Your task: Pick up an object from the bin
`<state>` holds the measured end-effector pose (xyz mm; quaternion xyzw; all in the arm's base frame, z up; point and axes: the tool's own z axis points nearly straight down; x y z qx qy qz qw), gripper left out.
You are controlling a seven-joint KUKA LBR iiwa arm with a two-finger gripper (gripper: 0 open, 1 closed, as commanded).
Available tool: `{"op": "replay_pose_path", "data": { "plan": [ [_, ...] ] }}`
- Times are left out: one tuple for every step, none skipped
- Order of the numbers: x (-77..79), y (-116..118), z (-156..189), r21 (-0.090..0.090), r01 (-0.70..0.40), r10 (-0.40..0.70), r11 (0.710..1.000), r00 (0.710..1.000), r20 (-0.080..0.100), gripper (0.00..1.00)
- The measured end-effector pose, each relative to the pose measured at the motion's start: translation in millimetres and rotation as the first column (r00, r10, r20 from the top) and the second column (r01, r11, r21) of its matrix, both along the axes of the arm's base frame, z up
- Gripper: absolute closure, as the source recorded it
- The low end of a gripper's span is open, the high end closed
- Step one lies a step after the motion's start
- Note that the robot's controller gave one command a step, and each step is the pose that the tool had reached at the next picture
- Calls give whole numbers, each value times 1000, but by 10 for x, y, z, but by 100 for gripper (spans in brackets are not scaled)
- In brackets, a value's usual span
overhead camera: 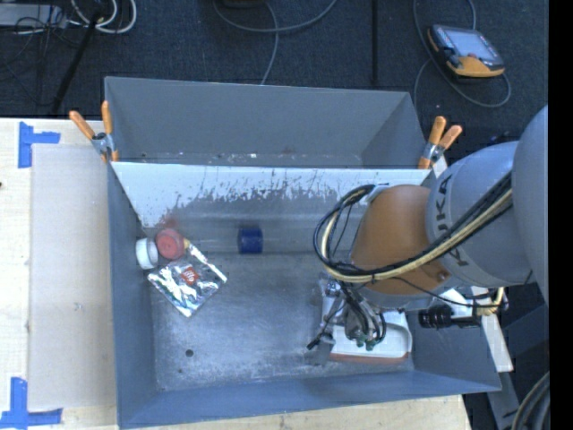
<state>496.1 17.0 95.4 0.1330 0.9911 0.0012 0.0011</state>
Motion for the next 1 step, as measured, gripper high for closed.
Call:
{"op": "replay_pose_path", "data": {
  "plan": [
    [438, -720, -262, -3, -356, 356, 934, 934, -1, 0]
  ]
}}
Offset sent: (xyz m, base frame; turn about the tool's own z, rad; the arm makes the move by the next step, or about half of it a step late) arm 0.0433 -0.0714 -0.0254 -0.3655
